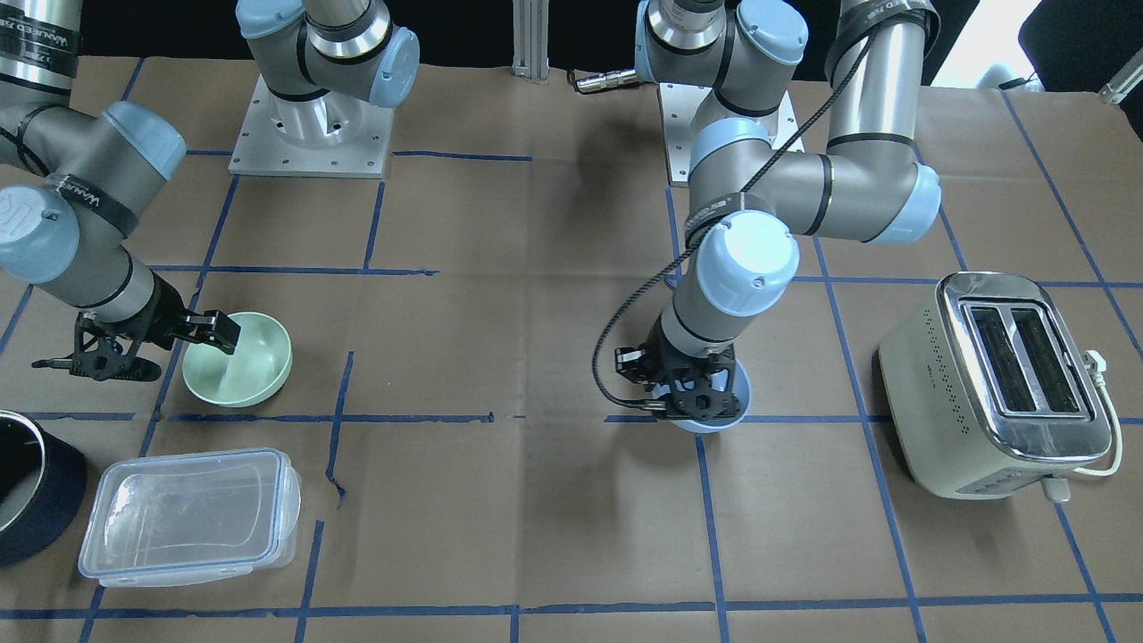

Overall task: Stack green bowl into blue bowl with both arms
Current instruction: 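Carry the blue bowl to table center with left gripper while right grasps green bowl, then release the blue bowl with left gripper while right gripper lifts green bowl, then carry the pale green bowl with the right gripper and lower it into the blue bowl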

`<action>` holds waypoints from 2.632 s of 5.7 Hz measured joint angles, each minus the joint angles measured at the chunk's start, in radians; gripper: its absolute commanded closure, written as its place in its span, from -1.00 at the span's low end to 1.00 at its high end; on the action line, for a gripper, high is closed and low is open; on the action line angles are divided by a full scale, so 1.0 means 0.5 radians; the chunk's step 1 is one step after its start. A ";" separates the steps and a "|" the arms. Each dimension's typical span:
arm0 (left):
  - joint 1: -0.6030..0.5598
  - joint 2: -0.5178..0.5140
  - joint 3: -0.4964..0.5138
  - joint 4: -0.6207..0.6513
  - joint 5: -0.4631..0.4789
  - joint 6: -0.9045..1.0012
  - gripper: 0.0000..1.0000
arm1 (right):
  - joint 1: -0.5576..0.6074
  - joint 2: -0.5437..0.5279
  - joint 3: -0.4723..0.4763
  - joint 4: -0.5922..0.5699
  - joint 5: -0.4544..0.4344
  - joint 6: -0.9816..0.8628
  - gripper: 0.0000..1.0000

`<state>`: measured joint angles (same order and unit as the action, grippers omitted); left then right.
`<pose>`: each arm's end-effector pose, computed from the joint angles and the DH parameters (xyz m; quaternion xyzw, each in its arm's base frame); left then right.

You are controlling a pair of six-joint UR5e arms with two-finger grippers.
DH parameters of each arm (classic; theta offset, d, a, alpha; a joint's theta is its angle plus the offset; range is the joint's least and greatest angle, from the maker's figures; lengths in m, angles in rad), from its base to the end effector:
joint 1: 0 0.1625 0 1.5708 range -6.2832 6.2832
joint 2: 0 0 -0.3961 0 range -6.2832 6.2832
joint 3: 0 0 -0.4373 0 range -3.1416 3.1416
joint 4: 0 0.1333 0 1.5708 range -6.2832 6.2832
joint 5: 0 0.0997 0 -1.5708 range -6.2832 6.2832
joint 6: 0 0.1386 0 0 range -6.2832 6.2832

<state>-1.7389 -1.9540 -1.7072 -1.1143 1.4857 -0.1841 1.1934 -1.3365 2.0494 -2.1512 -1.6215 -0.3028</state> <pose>-0.2465 -0.5855 0.1686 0.0093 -0.9986 -0.0385 0.0363 -0.0681 -0.5144 0.1114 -0.0355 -0.9969 -0.0708 0.0018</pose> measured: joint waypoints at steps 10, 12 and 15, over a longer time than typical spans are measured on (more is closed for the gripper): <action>-0.429 0.096 0.316 -0.043 0.143 -0.086 -0.97 | 0.108 -0.168 -0.933 1.087 -0.018 0.045 0.88; -0.110 0.519 0.320 -0.561 0.130 0.241 -0.97 | 0.281 -0.163 -0.941 1.063 0.114 0.329 0.88; 0.202 0.732 0.261 -0.827 0.121 0.341 -0.97 | 0.849 -0.044 -0.943 0.794 0.322 1.178 0.88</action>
<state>-1.6380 -1.5880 -1.5768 -1.5277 1.5462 -0.0138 1.6178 -1.3586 1.5780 -1.7543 -1.4607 0.2863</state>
